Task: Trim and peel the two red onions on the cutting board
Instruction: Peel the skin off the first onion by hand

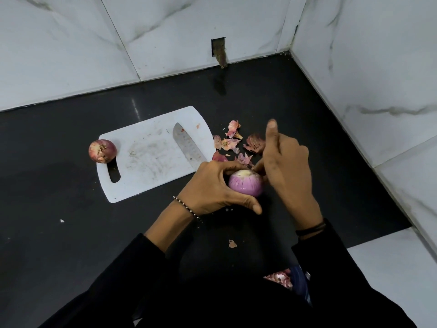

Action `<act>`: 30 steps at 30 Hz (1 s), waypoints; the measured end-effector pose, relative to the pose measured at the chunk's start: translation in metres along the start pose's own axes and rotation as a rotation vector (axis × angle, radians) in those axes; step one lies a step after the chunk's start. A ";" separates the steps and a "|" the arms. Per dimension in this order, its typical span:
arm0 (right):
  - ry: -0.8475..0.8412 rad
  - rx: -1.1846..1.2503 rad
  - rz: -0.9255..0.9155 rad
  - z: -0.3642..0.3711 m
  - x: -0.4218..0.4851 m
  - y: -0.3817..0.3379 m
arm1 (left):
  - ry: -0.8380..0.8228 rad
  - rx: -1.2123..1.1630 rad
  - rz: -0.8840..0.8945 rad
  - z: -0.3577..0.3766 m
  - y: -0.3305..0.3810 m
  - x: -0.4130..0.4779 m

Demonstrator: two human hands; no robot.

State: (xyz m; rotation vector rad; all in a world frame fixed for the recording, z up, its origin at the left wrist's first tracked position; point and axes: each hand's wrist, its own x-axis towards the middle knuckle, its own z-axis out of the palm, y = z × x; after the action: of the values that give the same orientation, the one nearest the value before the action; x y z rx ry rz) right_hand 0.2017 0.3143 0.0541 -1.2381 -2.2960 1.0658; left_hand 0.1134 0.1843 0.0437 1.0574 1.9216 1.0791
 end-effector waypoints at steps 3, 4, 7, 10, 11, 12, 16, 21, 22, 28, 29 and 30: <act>-0.023 0.051 -0.052 -0.003 -0.007 0.005 | 0.004 -0.030 -0.022 -0.001 -0.003 0.003; -0.017 0.048 -0.092 -0.001 -0.010 0.006 | 0.004 -0.040 -0.026 -0.002 -0.004 0.005; 0.030 -0.009 -0.219 0.007 -0.014 0.006 | -0.003 -0.067 -0.033 -0.003 -0.004 0.007; 0.090 -0.084 -0.268 0.014 -0.012 0.005 | -0.046 -0.041 -0.001 -0.006 0.002 0.006; 0.106 -0.087 -0.265 0.016 -0.009 0.005 | -0.058 -0.031 0.010 -0.006 0.004 0.005; 0.124 -0.090 -0.256 0.016 -0.007 0.003 | -0.061 -0.025 0.021 -0.007 0.005 0.005; 0.118 -0.130 -0.172 0.017 0.004 -0.002 | -0.045 -0.072 0.023 -0.007 0.002 0.004; 0.033 0.069 -0.058 0.008 0.010 0.008 | -0.049 -0.288 -0.037 -0.002 -0.002 -0.002; 0.010 0.125 -0.023 0.004 0.009 0.011 | -0.032 -0.340 -0.041 -0.001 -0.004 -0.002; -0.126 0.450 -0.092 -0.016 -0.009 0.020 | -0.017 -0.727 -0.179 0.006 -0.002 -0.001; -0.148 0.474 -0.160 -0.019 -0.012 0.020 | -0.029 -0.814 -0.190 0.006 0.002 0.001; -0.174 0.492 -0.233 -0.022 -0.015 0.021 | -0.010 -0.883 -0.191 0.006 0.002 0.004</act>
State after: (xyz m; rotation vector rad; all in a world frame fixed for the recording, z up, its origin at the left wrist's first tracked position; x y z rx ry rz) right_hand 0.2351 0.3188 0.0541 -0.6935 -2.0450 1.5702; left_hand 0.1172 0.1905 0.0425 0.3687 1.2537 1.5691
